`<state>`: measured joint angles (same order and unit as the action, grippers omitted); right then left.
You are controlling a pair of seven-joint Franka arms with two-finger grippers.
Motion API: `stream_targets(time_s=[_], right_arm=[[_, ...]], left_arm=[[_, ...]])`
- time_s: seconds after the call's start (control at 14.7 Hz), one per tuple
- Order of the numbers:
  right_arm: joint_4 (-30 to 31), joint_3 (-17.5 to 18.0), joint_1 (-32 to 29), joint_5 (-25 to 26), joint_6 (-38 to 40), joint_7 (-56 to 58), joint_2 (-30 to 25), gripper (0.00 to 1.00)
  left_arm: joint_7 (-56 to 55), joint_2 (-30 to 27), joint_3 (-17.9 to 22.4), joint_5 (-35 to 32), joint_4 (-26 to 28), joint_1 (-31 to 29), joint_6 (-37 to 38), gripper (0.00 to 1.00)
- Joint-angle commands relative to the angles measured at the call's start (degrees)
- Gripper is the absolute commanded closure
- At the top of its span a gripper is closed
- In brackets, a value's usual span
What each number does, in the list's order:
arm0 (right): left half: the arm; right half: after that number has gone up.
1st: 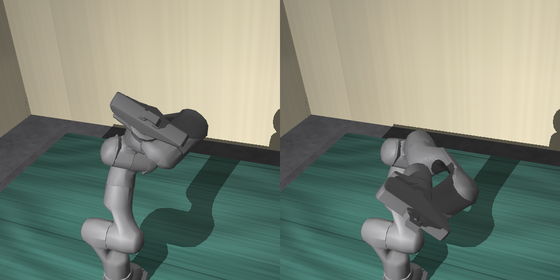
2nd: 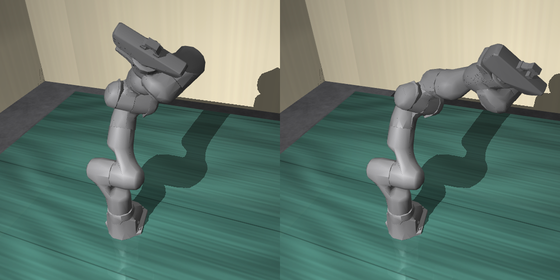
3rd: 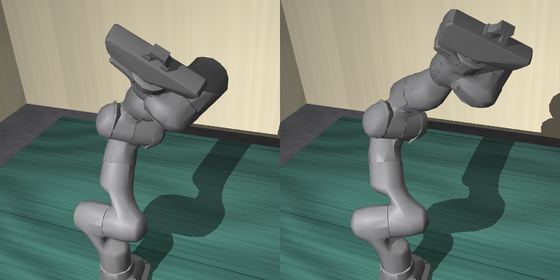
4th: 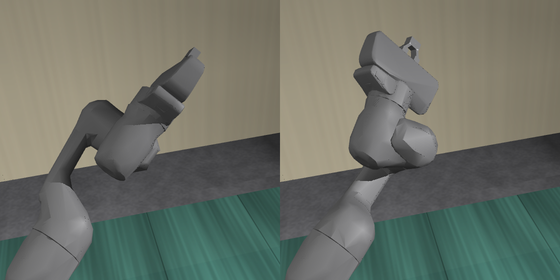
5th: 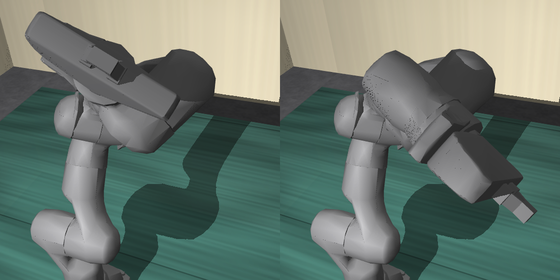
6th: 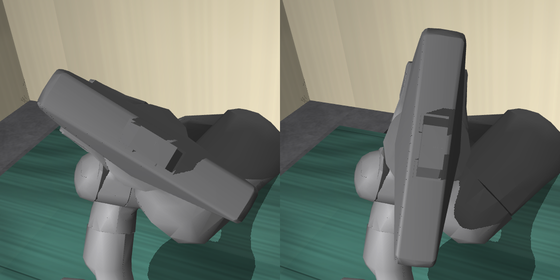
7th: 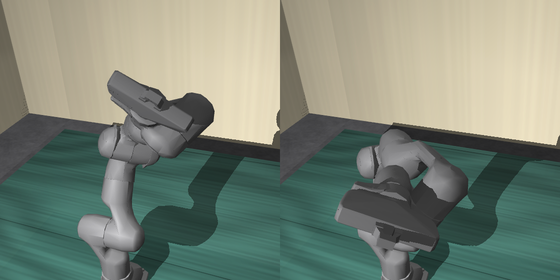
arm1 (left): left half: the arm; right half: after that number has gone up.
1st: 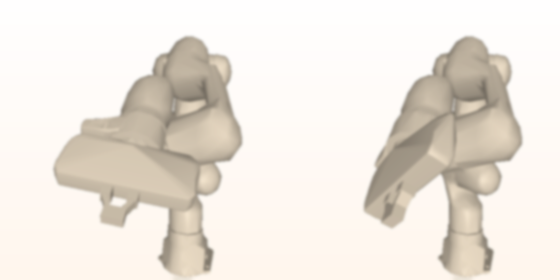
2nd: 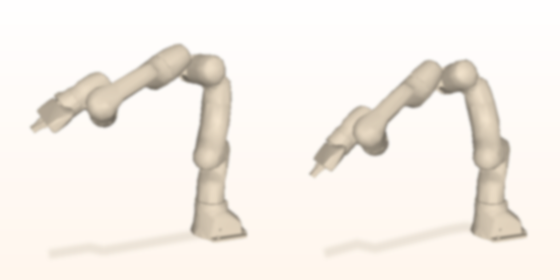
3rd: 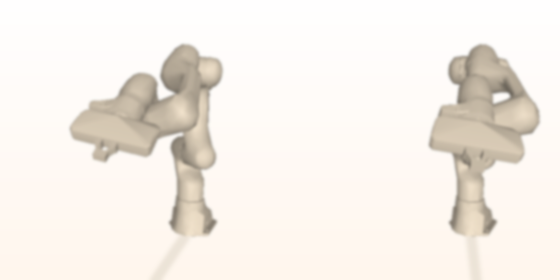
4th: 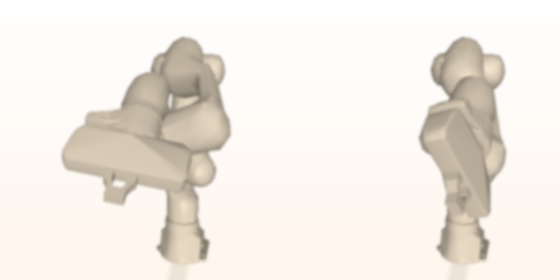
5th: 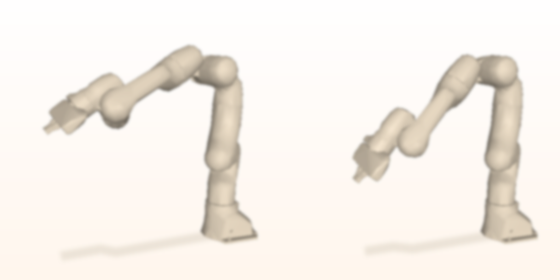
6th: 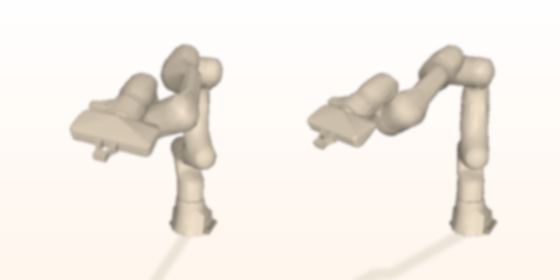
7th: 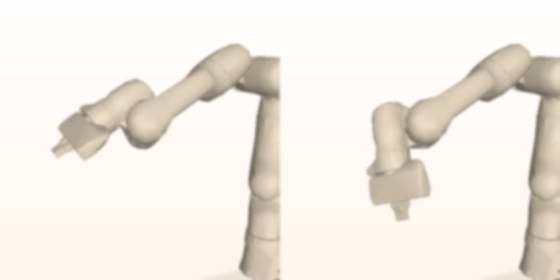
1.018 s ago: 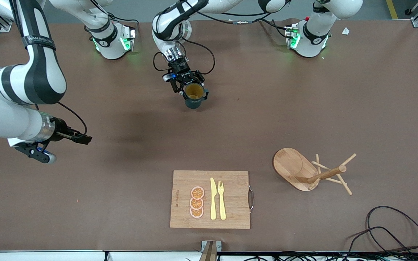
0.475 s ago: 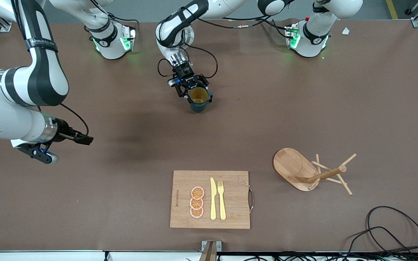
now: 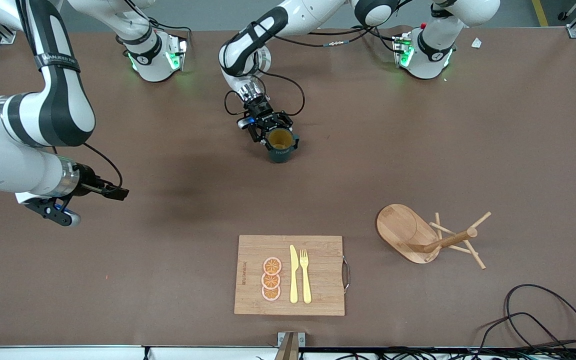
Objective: Transfer cup from left to right arm and place
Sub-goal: 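Lower the teal mug upright onto the table with the left gripper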
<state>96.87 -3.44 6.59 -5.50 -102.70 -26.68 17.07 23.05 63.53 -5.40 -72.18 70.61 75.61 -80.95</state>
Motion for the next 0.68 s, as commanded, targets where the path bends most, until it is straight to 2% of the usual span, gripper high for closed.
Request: stream_targets(time_s=[0.0,0.14,0.27,0.61], right_arm=[[1.65,-0.17,0.27,-0.56,-1.19,-0.83,-0.81,0.0],[1.65,-0.17,0.35,-0.56,-1.19,-0.83,-0.81,0.0],[1.65,-0.17,0.35,-0.56,-1.28,-0.83,-0.81,0.0],[1.74,-0.17,0.35,-0.56,-1.37,-0.83,-0.81,0.0]], left_arm=[[0.51,-0.07,0.39,-0.15,-0.12,0.24,-0.09,0.04],[0.51,0.02,0.39,-0.15,-0.12,0.24,-0.09,0.06],[-0.45,0.02,0.39,-0.15,-0.12,0.24,-0.09,0.0],[-1.6,0.02,0.48,-0.15,-0.21,0.24,-0.35,0.0]])
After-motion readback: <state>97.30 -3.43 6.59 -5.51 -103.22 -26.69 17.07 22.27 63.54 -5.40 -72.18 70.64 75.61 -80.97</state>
